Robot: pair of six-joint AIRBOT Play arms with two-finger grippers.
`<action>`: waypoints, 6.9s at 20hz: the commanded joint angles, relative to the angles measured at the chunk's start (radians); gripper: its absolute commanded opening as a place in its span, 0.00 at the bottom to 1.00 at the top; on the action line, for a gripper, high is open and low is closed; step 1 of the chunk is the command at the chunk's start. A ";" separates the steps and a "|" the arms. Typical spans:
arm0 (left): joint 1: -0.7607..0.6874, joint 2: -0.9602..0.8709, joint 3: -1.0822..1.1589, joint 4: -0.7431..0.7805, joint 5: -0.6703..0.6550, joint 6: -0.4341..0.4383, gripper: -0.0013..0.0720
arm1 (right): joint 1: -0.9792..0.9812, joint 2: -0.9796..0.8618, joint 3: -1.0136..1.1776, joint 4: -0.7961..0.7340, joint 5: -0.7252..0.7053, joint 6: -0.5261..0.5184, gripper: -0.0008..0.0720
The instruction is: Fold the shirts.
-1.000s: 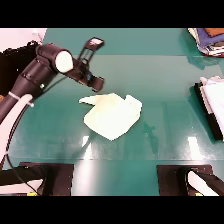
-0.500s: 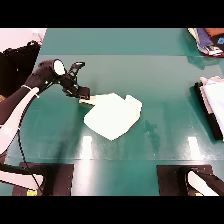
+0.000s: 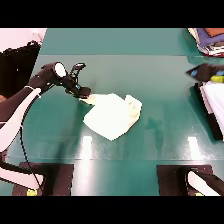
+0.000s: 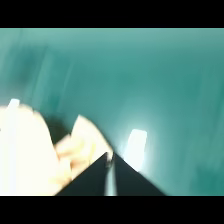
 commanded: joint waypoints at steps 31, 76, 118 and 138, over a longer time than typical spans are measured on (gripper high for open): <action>0.072 0.695 0.351 0.150 0.035 0.008 0.05 | 0.090 -0.108 0.599 -0.076 0.091 0.051 0.03; 0.266 0.125 0.291 0.210 -0.370 -0.010 0.77 | 0.007 -0.619 0.776 -0.241 0.446 0.151 0.57; 0.143 0.662 -0.722 -0.311 0.143 -0.035 0.05 | -0.444 -0.220 -0.517 -0.092 0.076 0.041 0.62; 0.143 0.666 0.428 -0.078 -0.185 -0.035 0.05 | -0.185 0.201 0.324 -0.080 -0.043 0.031 0.03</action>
